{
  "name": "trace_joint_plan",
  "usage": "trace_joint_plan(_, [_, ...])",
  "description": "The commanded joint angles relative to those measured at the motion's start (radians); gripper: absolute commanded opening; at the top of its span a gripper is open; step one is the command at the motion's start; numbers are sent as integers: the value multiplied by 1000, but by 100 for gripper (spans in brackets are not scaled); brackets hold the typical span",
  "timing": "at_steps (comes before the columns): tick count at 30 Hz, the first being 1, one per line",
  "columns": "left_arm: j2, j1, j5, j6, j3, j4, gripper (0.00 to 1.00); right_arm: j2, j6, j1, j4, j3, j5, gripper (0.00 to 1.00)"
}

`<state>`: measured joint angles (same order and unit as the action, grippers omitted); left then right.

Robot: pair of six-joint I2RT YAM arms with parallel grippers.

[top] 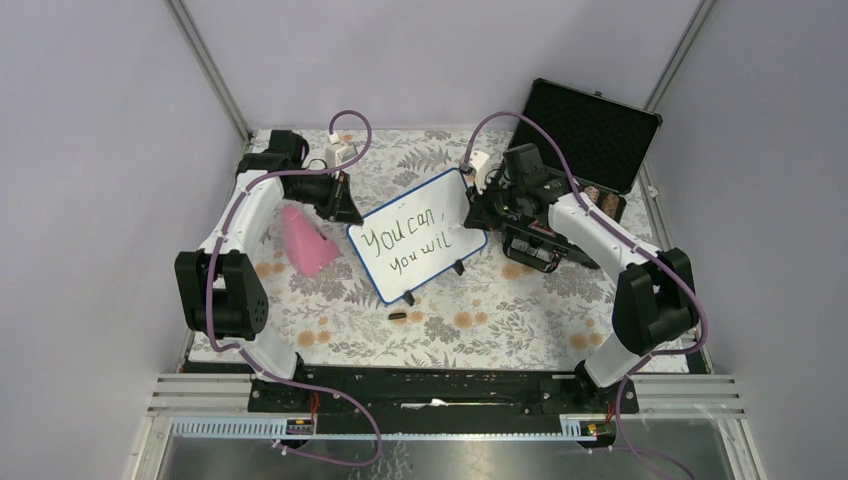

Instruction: Write a sentence on the whiteboard

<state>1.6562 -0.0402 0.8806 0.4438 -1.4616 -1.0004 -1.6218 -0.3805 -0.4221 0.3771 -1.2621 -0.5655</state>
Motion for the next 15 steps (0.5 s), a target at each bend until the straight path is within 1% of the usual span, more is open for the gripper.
trace_joint_plan(1, [-15, -10, -51, 12, -13, 32, 0, 11, -14, 11, 4, -60, 1, 0])
trace_joint_plan(15, [-11, -10, -52, 12, -16, 32, 0, -35, -14, 10, -2, -76, -4, 0])
